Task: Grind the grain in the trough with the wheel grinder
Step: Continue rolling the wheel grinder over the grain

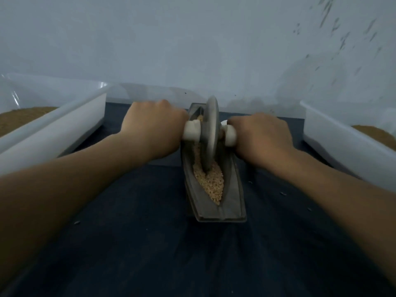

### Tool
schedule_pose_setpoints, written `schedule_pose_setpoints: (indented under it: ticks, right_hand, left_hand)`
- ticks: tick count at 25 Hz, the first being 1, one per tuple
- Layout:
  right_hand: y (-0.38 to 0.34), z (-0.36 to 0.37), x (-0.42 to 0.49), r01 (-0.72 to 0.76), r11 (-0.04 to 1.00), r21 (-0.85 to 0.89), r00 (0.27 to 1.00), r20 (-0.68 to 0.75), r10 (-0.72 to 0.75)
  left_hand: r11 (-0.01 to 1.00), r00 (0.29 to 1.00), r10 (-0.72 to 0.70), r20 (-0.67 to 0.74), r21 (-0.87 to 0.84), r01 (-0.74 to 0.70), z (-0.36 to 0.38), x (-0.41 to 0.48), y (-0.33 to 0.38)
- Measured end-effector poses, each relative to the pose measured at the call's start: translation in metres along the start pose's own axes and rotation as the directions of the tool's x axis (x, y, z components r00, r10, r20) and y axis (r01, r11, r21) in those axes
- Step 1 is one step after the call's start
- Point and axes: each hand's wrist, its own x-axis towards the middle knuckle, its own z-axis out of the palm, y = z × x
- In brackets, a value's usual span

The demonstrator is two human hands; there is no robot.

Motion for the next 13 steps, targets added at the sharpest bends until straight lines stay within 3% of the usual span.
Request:
schedule_pose_setpoints:
  ticks: [2,4,6,9,11,13]
  right_hand:
    - [-0.004,-0.003,0.030,-0.102,0.988,0.113,0.970,0.232,0.073]
    - [-0.006,-0.008,0.044,-0.136,0.982,0.134,0.937,0.339,0.084]
    - [-0.001,-0.018,0.021,-0.033,0.995,0.089,0.966,0.259,0.009]
    - [0.003,-0.022,-0.021,0.132,0.990,-0.043,0.988,-0.069,-0.135]
    - [0.000,-0.020,-0.010,0.106,0.993,-0.045,0.994,-0.009,-0.106]
    - [-0.007,-0.014,0.022,-0.025,0.999,0.025,0.987,0.162,0.020]
  left_hand:
    - [0.995,0.991,-0.094,0.099,-0.036,0.098,-0.007,0.032,0.005]
    - [0.991,0.980,-0.118,0.162,-0.036,0.125,-0.013,0.044,0.007]
    - [0.997,0.992,-0.065,0.109,-0.039,0.069,-0.013,0.016,0.005]
    - [0.998,0.989,-0.040,-0.143,-0.059,0.032,-0.006,-0.034,0.002]
    - [0.997,0.987,-0.067,-0.146,-0.047,0.061,0.001,-0.028,0.004]
    - [0.985,0.986,-0.165,0.019,-0.057,0.166,0.000,0.001,0.009]
